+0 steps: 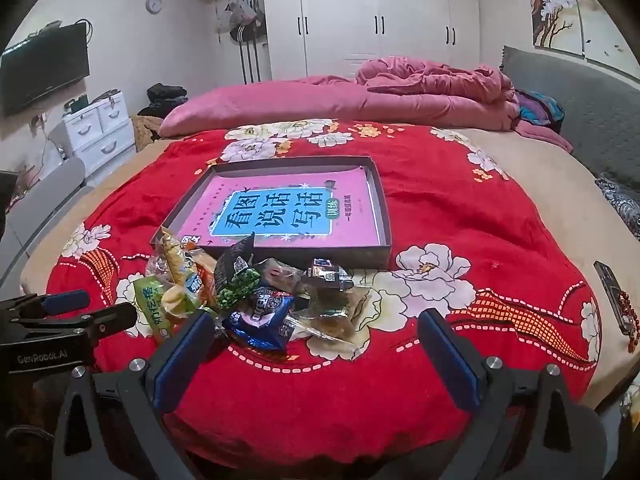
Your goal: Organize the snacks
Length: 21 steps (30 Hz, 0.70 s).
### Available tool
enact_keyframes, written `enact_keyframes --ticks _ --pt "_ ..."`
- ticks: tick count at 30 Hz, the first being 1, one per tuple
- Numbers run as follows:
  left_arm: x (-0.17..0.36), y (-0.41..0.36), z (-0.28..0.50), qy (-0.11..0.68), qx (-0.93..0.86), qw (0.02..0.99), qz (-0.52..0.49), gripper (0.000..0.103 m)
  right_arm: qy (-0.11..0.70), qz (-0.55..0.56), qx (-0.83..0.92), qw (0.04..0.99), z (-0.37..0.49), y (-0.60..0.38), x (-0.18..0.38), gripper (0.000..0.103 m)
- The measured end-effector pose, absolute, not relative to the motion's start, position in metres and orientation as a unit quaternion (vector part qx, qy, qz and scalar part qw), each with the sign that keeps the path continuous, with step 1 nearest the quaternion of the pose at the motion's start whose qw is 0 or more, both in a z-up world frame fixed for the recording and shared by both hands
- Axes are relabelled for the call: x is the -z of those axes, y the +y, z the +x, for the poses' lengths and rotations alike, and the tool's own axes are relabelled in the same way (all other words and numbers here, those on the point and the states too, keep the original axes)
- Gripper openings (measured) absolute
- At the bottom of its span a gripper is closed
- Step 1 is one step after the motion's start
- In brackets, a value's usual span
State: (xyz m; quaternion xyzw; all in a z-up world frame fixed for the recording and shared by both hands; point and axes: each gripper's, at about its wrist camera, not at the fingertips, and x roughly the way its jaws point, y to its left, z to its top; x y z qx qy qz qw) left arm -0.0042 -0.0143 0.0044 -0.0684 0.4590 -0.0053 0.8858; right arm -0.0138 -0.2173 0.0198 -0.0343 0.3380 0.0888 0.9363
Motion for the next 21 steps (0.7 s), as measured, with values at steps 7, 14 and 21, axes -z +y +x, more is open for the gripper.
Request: enact_keyframes --ticks 7,14,21 --pt "-0.0065 -0.0180 -0.0079 0.453 0.014 0.889 -0.061 0.088 0.335 -0.031 -0.084 0.938 -0.0114 -0.2219 -0.0216 0.102" --pt "-0.0083 -0.0204 -0.0094 0.452 0.022 0.890 -0.058 0.088 0.339 -0.030 -0.081 0.937 -0.0117 -0.2220 -0.0227 0.102" --pt "-0.0102 -0.0211 -0.0098 0.452 0.025 0.890 -0.057 0.088 0.341 -0.033 -0.081 0.936 -0.0142 -0.2218 -0.0238 0.102"
